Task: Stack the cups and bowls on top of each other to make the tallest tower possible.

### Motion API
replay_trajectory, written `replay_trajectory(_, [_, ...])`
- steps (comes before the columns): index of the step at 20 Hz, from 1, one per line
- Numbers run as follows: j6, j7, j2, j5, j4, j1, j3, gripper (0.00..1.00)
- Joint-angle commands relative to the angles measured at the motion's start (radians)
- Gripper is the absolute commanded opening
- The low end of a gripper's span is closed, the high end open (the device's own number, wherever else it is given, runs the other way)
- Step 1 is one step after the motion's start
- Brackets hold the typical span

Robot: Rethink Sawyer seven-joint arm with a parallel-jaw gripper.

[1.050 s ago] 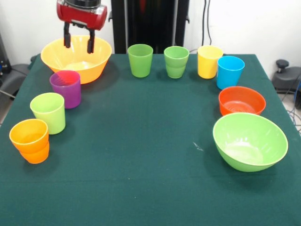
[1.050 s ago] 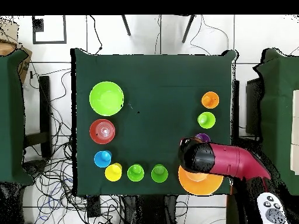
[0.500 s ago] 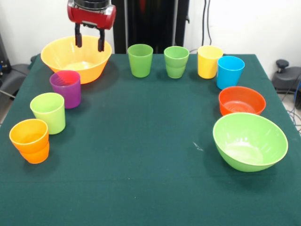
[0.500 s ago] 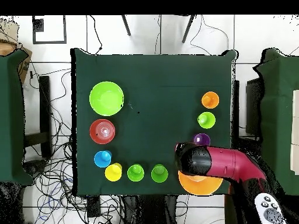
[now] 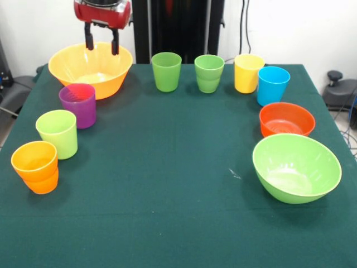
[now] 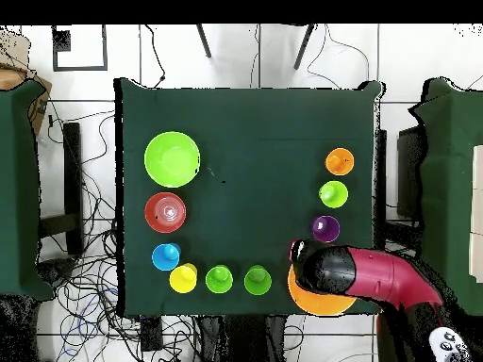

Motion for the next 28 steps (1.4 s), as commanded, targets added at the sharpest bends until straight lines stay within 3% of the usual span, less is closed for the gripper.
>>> replay_trajectory(1, [0.044,-0.184,0.023,-0.1,0.075,-0.024,0.109,1.0])
replay_trajectory(8, [0.029,-0.159,0.018,-0.122,0.095,-0.038,0.12,1.0])
replay_trajectory(18, [-0.064,-0.018,0.086,-0.198,0.088,0.043,0.065,1.0])
replay_trajectory(24, [-0.058,-0.057,0.086,-0.194,0.1,-0.006,0.09,1.0])
replay_trajectory(28, [-0.121,-0.009,0.157,-0.235,0.073,0.01,0.064,1.0])
